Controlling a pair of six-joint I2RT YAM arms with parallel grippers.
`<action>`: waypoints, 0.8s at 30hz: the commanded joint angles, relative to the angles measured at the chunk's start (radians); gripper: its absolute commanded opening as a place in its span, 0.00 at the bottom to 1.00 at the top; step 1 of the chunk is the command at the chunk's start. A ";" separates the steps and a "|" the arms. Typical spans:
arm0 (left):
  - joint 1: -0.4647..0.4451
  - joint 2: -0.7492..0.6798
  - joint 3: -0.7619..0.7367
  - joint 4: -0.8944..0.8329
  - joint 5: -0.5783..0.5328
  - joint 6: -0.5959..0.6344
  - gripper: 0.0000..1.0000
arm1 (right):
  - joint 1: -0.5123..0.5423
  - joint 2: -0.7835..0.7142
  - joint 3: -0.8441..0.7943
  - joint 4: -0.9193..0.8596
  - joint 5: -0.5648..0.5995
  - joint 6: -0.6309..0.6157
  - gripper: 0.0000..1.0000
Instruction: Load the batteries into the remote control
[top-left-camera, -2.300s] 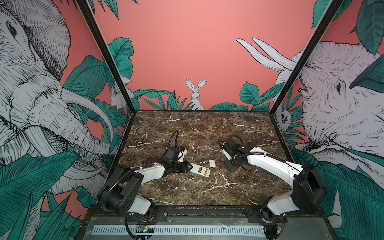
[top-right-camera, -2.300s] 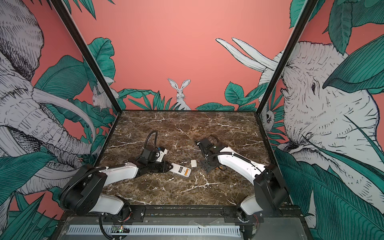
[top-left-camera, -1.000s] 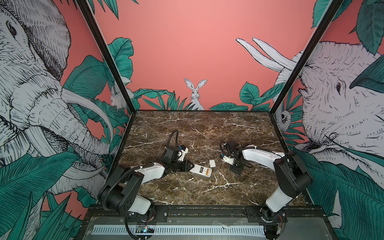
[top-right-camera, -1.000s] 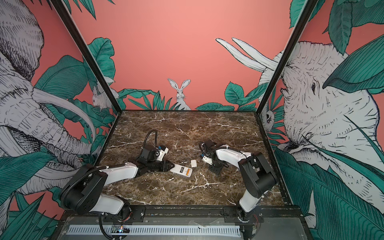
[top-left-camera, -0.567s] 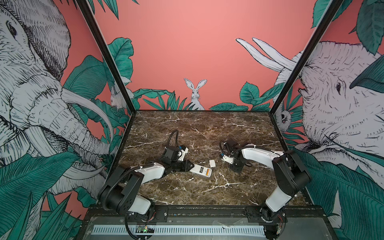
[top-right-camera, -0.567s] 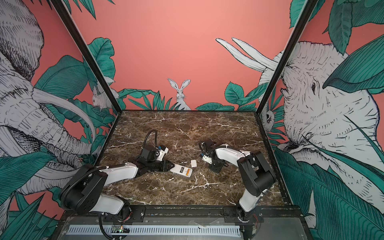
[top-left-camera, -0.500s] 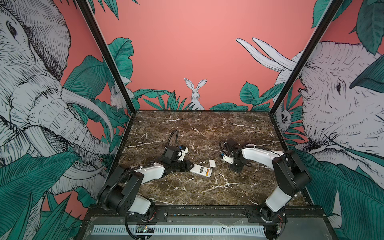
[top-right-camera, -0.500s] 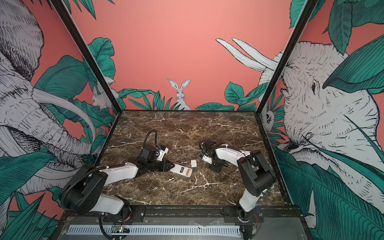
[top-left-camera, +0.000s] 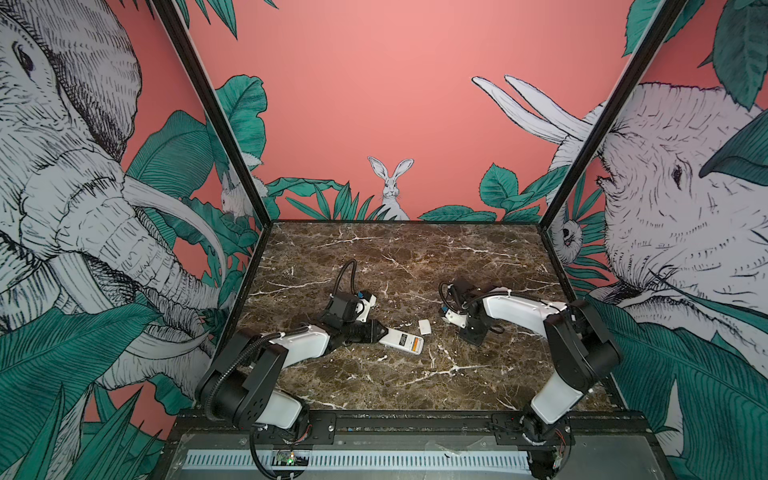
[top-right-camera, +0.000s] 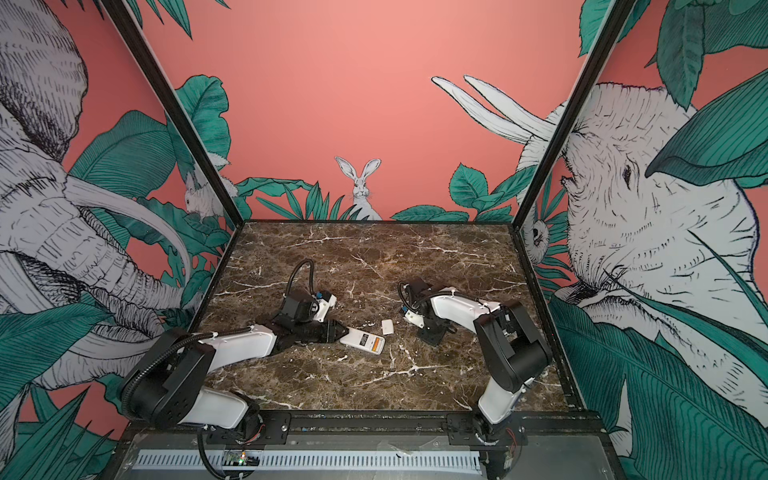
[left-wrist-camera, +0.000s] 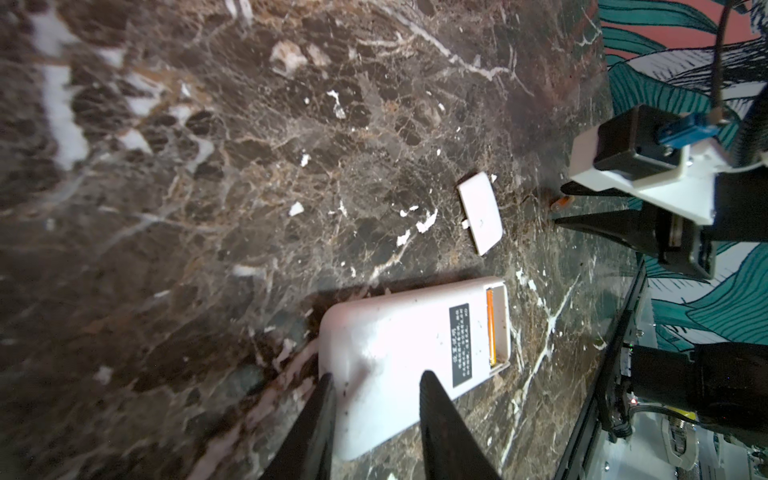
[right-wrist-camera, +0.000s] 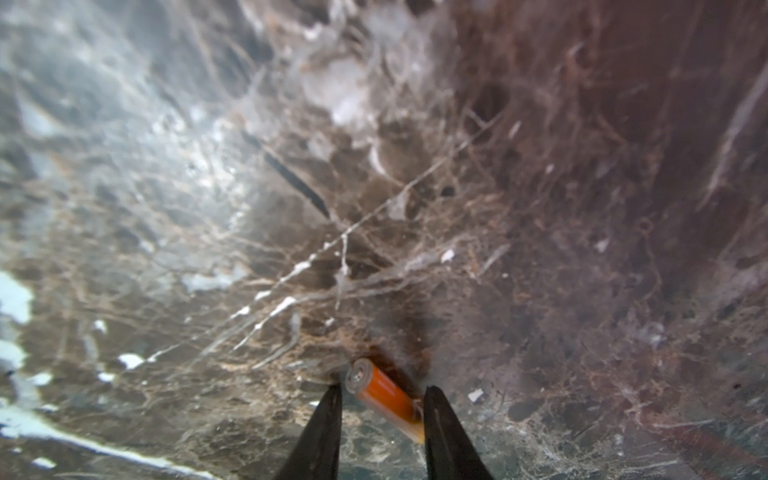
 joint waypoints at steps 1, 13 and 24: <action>0.004 -0.015 -0.013 0.009 -0.007 -0.008 0.35 | -0.005 0.029 0.019 0.000 -0.030 -0.008 0.31; 0.004 -0.036 -0.022 -0.007 -0.026 -0.015 0.35 | 0.015 0.069 0.086 -0.054 -0.094 -0.036 0.06; 0.004 -0.061 -0.034 -0.020 -0.064 -0.023 0.34 | 0.150 0.027 0.072 -0.005 -0.213 -0.145 0.08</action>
